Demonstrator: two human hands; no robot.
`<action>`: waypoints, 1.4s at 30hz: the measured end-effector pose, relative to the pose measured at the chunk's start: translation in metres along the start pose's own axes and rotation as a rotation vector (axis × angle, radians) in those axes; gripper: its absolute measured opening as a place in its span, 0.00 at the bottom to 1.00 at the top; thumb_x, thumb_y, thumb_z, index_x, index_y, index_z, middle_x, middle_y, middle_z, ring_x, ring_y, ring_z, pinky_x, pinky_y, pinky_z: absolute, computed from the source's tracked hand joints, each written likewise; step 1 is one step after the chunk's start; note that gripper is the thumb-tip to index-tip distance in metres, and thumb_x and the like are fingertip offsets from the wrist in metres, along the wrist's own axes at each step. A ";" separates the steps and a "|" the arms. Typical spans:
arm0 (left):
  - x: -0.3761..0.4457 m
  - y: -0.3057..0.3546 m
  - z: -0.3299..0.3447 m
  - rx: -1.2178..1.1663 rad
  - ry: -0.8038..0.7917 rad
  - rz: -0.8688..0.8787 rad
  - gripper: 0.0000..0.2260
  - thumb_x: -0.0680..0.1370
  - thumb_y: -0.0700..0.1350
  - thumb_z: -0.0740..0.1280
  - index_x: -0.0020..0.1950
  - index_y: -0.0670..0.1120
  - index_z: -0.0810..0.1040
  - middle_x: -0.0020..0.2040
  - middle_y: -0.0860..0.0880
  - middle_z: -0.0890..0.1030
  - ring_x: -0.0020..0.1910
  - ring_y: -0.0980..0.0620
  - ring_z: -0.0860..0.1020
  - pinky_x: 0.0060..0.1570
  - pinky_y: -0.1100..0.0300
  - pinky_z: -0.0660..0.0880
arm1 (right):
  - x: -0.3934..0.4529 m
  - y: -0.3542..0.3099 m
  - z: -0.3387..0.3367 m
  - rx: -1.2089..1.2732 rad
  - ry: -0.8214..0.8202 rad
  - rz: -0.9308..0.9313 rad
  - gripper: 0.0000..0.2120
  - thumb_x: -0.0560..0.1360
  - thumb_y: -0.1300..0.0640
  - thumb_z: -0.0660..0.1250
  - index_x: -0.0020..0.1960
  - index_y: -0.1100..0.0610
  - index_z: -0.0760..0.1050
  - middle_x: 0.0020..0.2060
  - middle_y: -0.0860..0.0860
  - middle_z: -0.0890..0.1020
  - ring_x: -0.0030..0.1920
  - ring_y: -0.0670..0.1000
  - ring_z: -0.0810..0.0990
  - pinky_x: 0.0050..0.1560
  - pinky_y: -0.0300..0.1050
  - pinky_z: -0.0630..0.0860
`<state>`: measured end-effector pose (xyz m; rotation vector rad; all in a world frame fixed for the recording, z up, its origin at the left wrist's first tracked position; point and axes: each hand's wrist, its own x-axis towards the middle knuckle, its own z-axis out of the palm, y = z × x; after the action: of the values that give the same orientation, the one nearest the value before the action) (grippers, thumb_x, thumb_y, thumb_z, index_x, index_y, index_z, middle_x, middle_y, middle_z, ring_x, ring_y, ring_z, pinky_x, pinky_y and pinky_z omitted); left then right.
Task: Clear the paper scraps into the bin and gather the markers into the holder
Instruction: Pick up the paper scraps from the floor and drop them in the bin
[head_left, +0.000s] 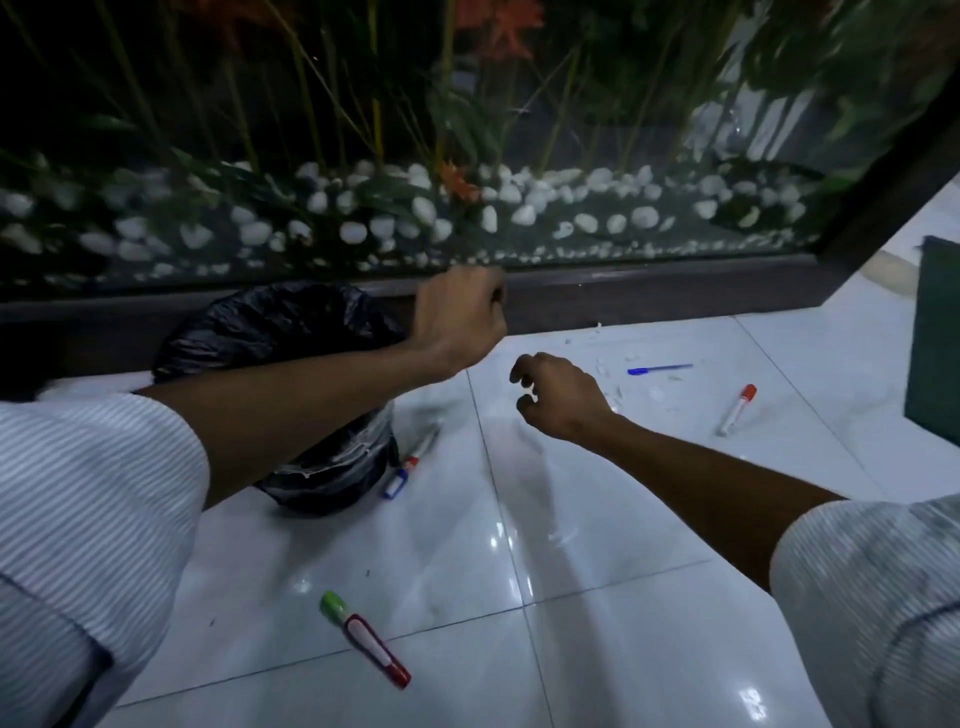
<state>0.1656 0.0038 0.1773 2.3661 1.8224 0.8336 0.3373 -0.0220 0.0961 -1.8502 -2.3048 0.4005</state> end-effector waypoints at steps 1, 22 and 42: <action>-0.001 0.004 0.014 -0.029 -0.055 -0.006 0.06 0.71 0.39 0.63 0.42 0.48 0.78 0.40 0.48 0.83 0.41 0.42 0.82 0.37 0.53 0.77 | -0.001 0.014 0.003 -0.015 -0.061 0.043 0.17 0.74 0.58 0.70 0.62 0.51 0.76 0.57 0.49 0.81 0.53 0.52 0.80 0.47 0.45 0.77; 0.078 0.115 0.284 -0.346 -0.437 -0.063 0.13 0.76 0.34 0.73 0.60 0.41 0.84 0.58 0.44 0.82 0.57 0.46 0.82 0.59 0.55 0.80 | 0.026 0.248 0.007 0.070 0.128 0.499 0.21 0.75 0.69 0.67 0.67 0.64 0.77 0.64 0.61 0.80 0.65 0.60 0.78 0.69 0.51 0.73; 0.066 0.081 0.299 -0.142 -0.294 0.126 0.16 0.74 0.35 0.73 0.59 0.43 0.76 0.57 0.42 0.78 0.55 0.43 0.77 0.54 0.48 0.78 | 0.021 0.230 0.032 0.218 0.441 0.471 0.20 0.73 0.72 0.64 0.62 0.60 0.80 0.56 0.57 0.82 0.56 0.55 0.81 0.59 0.48 0.80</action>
<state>0.3782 0.1239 -0.0246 2.3826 1.4672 0.5647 0.5373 0.0411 -0.0051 -2.0980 -1.4822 0.2495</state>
